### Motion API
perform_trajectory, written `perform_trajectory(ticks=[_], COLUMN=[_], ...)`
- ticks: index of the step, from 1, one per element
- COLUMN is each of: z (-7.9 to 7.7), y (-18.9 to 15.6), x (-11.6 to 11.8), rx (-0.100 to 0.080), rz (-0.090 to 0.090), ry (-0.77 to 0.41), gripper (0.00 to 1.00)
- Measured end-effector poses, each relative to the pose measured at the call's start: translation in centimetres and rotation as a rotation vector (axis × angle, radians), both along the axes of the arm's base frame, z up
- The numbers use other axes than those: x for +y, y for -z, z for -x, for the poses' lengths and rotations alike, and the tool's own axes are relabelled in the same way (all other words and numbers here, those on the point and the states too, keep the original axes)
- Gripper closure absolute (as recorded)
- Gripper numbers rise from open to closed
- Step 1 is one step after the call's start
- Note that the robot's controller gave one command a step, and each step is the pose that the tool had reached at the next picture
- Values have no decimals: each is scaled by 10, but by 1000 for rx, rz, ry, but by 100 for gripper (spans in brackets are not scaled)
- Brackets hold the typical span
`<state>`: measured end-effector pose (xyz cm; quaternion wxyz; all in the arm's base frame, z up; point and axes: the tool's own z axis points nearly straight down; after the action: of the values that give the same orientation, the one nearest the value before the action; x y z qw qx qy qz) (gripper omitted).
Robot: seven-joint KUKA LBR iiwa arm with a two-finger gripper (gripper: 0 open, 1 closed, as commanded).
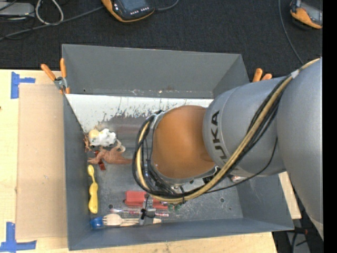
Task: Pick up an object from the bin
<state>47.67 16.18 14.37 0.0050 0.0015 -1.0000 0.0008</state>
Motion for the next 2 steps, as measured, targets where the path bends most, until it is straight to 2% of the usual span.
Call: perform_trajectory(ticks=[1,2], z=[-2,-4], y=[-4,42], x=[-1,-50], rx=[-8,-4], rz=[-1,-2], ry=[4,-90], gripper=[0,0])
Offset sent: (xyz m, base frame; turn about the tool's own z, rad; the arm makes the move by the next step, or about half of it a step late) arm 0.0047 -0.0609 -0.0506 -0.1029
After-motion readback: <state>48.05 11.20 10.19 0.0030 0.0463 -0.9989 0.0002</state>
